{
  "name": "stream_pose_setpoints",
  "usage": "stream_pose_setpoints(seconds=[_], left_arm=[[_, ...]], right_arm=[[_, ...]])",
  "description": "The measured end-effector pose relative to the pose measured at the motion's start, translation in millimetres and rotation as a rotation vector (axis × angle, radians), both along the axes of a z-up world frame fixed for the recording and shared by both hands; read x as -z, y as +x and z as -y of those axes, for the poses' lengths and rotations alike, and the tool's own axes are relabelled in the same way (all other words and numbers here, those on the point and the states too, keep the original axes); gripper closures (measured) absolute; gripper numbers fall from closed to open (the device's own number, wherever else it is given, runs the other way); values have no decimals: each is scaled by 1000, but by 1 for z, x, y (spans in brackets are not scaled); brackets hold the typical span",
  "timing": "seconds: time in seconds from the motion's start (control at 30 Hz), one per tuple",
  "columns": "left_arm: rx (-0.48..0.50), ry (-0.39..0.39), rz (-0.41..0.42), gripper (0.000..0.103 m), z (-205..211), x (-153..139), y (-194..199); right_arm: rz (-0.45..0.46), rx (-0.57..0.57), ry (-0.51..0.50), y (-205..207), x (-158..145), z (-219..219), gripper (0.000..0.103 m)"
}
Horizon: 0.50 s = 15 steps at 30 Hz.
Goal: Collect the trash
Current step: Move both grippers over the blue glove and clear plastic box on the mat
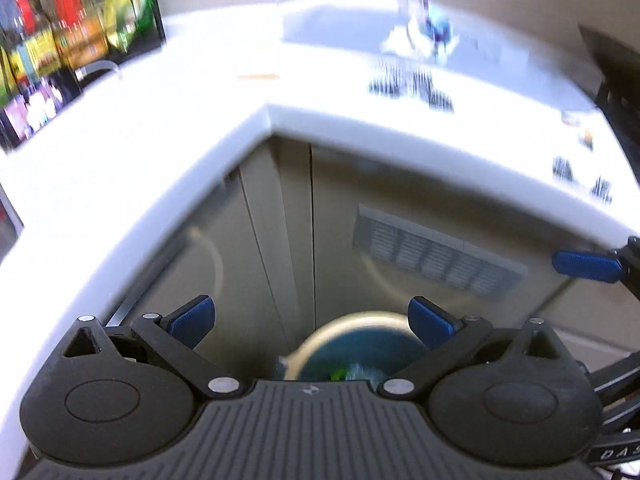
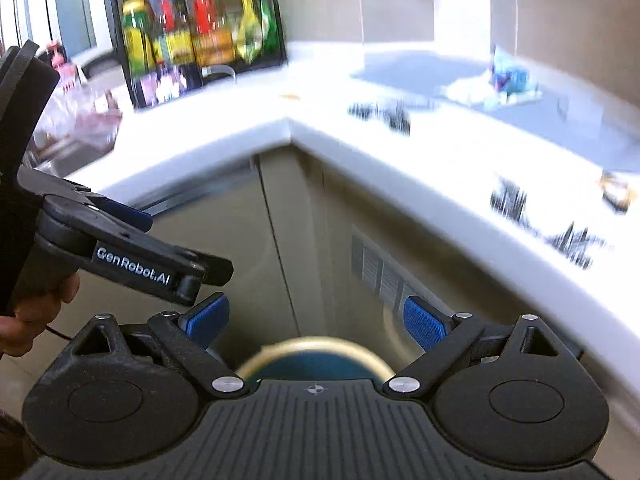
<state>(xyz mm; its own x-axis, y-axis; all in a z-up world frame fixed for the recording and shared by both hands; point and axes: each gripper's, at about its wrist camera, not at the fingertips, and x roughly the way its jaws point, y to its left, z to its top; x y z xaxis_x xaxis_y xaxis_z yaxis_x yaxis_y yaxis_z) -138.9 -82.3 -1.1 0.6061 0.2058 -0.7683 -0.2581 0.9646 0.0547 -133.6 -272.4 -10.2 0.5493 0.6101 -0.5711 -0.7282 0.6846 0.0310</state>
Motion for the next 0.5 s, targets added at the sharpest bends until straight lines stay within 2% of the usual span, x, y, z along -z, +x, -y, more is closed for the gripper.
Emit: stream_pose_setpoints(seconds=[0.17,0.3,0.5], left_arm=[[-6,17,97,0,-6,-35,13],[4,47,148,0,-9,-55,39],[24,62,198,0,-12,-77,86]], right_arm=[[138,18,54,7,-33,0,5],[233,70,99,27,-58,-1,3],[295,221,137,78,-77,3,2]])
